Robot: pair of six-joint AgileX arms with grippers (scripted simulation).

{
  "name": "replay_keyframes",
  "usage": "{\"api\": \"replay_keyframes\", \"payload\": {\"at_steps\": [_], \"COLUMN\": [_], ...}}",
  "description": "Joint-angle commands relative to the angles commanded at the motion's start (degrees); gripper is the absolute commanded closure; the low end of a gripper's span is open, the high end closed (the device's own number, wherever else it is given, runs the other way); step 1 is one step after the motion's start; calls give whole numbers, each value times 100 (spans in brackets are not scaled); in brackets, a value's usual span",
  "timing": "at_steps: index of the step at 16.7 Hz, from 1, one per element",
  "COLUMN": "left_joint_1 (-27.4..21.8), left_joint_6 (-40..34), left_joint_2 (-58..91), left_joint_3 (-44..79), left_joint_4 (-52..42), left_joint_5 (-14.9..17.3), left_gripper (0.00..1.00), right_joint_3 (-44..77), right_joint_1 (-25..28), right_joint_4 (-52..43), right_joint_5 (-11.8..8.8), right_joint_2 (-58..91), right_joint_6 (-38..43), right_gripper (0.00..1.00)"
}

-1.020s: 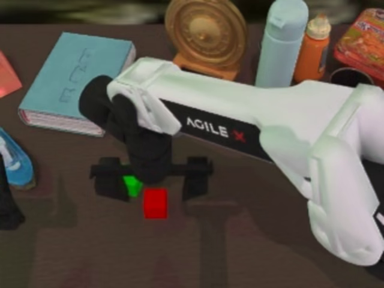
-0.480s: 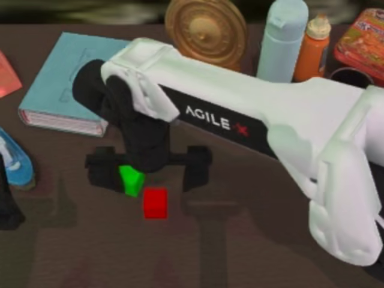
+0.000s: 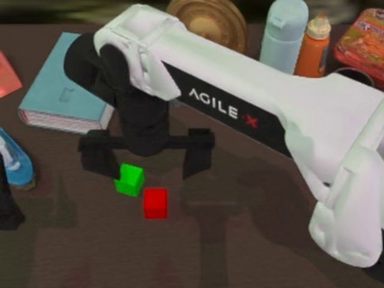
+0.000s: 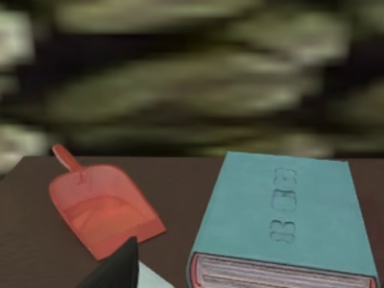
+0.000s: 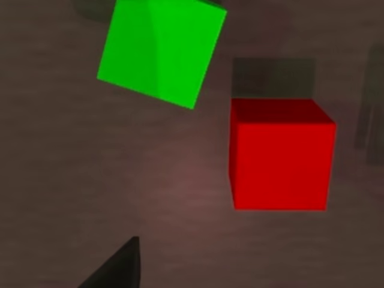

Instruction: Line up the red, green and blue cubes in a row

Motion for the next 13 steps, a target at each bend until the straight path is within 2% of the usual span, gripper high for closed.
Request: {"api": "replay_keyframes", "payload": {"at_steps": [3, 6, 9, 13], "left_joint_1": [-13, -130, -344, -713], "left_joint_6": [-4, -40, -108, -221], "left_joint_2": [37, 412, 1211, 2859], "left_joint_3": [37, 407, 1135, 2405], "left_joint_4": [-26, -278, -772, -1672], "left_joint_5": [2, 10, 12, 6], "left_gripper": [0, 0, 0, 0], "right_joint_3": [-57, -511, -1411, -3239], "right_joint_1": [-54, -248, -637, -1385], "right_joint_4": [47, 348, 922, 1983], "right_joint_5": [18, 159, 378, 661], "right_joint_2": [-61, -572, -1633, -3781], "right_joint_6": [-30, -293, -752, -1561], "right_gripper": [0, 0, 0, 0]}}
